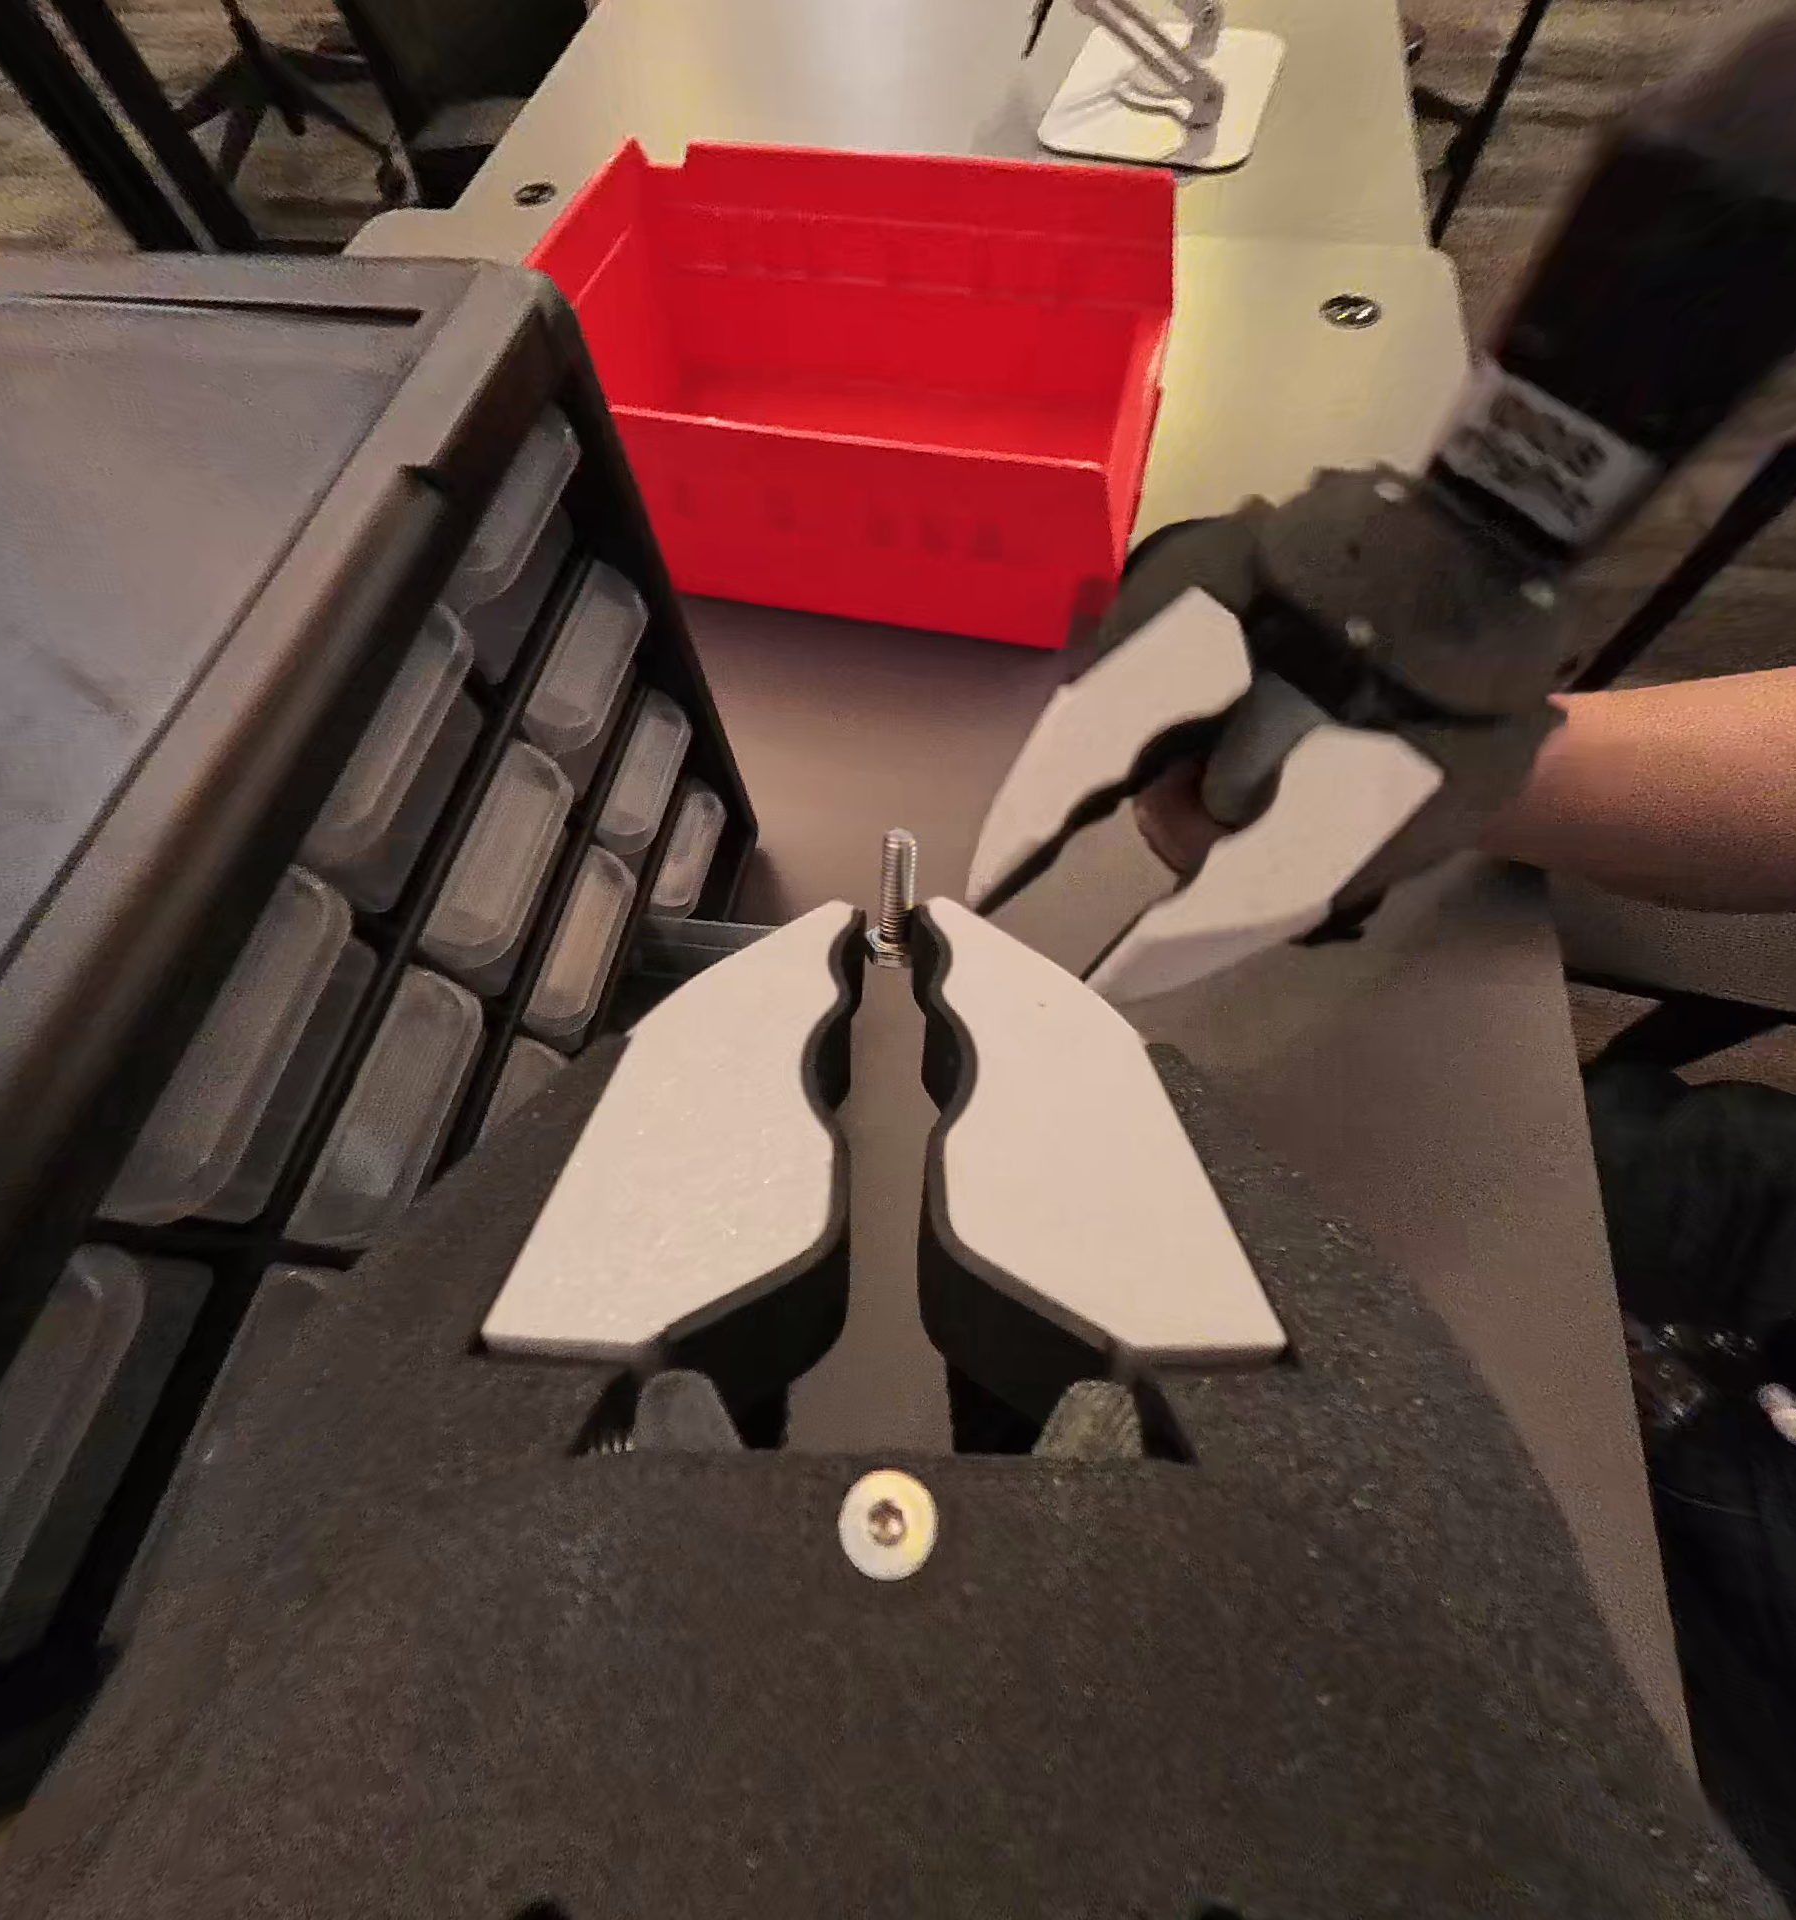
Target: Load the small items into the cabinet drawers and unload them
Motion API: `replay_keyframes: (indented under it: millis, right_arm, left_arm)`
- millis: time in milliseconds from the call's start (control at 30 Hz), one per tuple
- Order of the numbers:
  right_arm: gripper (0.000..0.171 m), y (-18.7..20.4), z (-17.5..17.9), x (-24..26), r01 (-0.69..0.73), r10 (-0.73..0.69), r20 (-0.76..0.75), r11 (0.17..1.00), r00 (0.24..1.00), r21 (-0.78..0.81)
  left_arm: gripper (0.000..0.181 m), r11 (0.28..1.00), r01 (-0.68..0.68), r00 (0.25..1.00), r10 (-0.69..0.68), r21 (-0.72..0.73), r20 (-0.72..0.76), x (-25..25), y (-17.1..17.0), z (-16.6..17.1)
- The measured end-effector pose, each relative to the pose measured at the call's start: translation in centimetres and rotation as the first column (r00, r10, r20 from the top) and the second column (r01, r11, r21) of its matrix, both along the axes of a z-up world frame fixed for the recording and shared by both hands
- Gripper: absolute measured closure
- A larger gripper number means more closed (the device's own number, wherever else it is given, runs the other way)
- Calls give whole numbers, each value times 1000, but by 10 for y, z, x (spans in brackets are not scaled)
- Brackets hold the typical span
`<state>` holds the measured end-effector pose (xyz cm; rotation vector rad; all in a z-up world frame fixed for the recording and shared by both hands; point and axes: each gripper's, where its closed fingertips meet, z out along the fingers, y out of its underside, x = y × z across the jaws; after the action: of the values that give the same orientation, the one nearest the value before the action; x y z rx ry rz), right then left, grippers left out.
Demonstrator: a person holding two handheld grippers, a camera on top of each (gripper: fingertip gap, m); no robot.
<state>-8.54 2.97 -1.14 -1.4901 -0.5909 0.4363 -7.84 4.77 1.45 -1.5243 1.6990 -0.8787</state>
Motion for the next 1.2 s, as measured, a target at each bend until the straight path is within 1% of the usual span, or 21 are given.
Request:
replay_keyframes:
  millis: [33,100,167,267,400,467,533,600,633,667,700,767,833,867,900,933,967,1033,1100,1133,1200]
  right_arm:
    - [147,-1,18,0,-49,50,-109,999,993,11]
    - [148,2,41,7,-65,74,-201,997,977,48]
    - [150,6,52,14,-44,57,-201,996,978,72]
    - [154,1,60,7,-138,150,-212,988,966,69]
    - [156,0,56,2,-191,193,-207,981,959,31]
    - [163,-3,55,0,-230,228,-236,973,945,17]
    - [165,-7,56,-1,-268,261,-262,963,929,10]
    - [165,-10,57,1,-278,272,-261,960,926,15]
    - [165,-10,59,5,-265,260,-262,964,929,15]
    - [165,-10,64,12,-240,237,-269,970,934,21]
    - [165,-11,71,22,-216,214,-265,976,940,25]
    - [165,-8,86,62,-97,98,-224,995,970,18]
    - [166,7,83,123,99,-106,-83,992,991,-83]
    - [166,17,74,161,221,-222,9,963,975,-152]
    - [165,26,60,203,346,-331,100,909,938,-231]
    - [165,34,44,241,441,-409,167,842,897,-310]
    - [165,41,28,274,499,-458,200,776,866,-386]
    - [165,56,0,321,554,-530,202,676,823,-485]
    - [165,68,-30,349,580,-566,221,597,794,-554]
    - [165,75,-44,358,590,-578,233,566,782,-575]
    - [165,86,-73,363,569,-558,250,523,791,-634]
  left_arm:
    - [173,1000,18,1000,-17,-11,15,1,-3,1]
    - [173,998,63,997,-62,-28,53,2,-11,6]
    - [173,995,95,993,-93,-36,75,2,-18,8]
    - [173,993,112,990,-110,-21,82,1,-23,9]
    - [173,992,124,988,-122,-10,97,2,-27,12]
    - [173,991,133,986,-131,-10,100,2,-29,12]
    - [173,989,146,984,-144,-14,109,2,-33,13]
    - [173,988,154,980,-149,-22,134,4,-35,15]
    - [168,989,146,978,-141,-22,152,5,-35,17]
    - [154,992,126,980,-122,-13,159,6,-32,18]
    - [145,995,97,985,-97,11,143,6,-28,15]
    - [143,994,52,997,-57,92,55,6,-19,-4]
    - [147,981,-4,997,19,192,-77,7,-7,-31]
    - [148,967,-42,989,76,252,-127,9,1,-43]
    - [151,950,-69,979,123,304,-162,12,8,-54]
    - [151,937,-82,971,152,341,-185,16,12,-63]
    - [151,923,-93,964,177,374,-197,19,16,-70]
    - [151,888,-120,954,227,444,-196,25,25,-80]
    - [151,882,-110,943,238,457,-232,26,28,-92]
    - [151,887,-104,936,241,450,-259,25,29,-98]
    - [151,888,-109,924,256,447,-283,23,33,-108]
